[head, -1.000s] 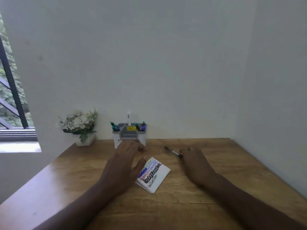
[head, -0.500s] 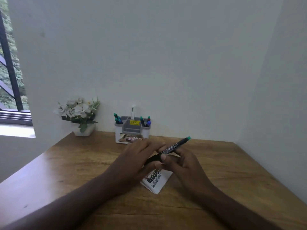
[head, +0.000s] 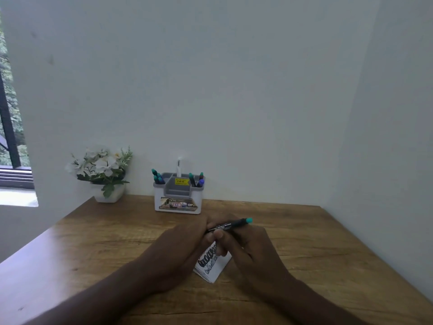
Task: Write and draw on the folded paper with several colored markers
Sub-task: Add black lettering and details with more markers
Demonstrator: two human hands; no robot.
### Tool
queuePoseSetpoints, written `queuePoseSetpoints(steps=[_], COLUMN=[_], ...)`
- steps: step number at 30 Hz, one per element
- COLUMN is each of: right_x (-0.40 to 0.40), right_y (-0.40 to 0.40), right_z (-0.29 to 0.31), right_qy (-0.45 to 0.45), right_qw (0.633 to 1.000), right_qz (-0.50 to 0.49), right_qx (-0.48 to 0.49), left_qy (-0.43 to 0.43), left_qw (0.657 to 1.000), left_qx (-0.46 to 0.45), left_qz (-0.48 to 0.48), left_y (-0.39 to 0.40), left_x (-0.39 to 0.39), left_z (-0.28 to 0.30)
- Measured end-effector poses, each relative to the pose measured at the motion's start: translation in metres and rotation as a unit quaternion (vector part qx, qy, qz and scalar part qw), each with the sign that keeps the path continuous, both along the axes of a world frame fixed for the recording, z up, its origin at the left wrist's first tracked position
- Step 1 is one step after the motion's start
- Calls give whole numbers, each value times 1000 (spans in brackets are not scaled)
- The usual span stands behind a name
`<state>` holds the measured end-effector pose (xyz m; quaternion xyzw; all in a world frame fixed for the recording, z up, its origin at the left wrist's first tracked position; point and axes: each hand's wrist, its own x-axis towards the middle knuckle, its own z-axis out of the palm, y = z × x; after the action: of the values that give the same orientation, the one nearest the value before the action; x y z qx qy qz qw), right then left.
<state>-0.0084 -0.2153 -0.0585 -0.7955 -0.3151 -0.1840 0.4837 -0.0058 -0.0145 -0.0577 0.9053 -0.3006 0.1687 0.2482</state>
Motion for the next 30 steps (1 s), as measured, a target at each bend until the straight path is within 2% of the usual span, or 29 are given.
queuePoseSetpoints(steps=[3, 9, 14, 17, 19, 22, 24, 28, 30], right_x=[0, -2, 10, 15, 19, 21, 19, 15, 15], right_y=[2, 1, -15, -28, -32, -32, -31, -28, -28], right_z=[1, 5, 18, 19, 16, 9, 6, 6, 5], right_qy=[33, 59, 122, 201, 236, 218, 207, 235, 230], right_qw=[999, 996, 967, 940, 935, 961, 972, 969, 973], right_qz=[20, 47, 30, 25, 9, -34, -64, -37, -32], right_qx=[24, 48, 223, 275, 264, 166, 91, 62, 7], left_qy=[-37, -41, -59, -65, -37, 0, 0, 4, 9], left_qw=[999, 999, 997, 995, 993, 987, 985, 985, 986], left_qx=[15, -15, 7, 56, 99, 149, 160, 162, 159], left_qz=[3, -2, 50, 60, 59, 59, 60, 56, 56], left_y=[1, 7, 18, 21, 19, 17, 18, 19, 20], left_x=[3, 5, 8, 9, 9, 11, 13, 14, 14], left_z=[-2, -6, -2, 0, 0, 0, 0, -1, 0])
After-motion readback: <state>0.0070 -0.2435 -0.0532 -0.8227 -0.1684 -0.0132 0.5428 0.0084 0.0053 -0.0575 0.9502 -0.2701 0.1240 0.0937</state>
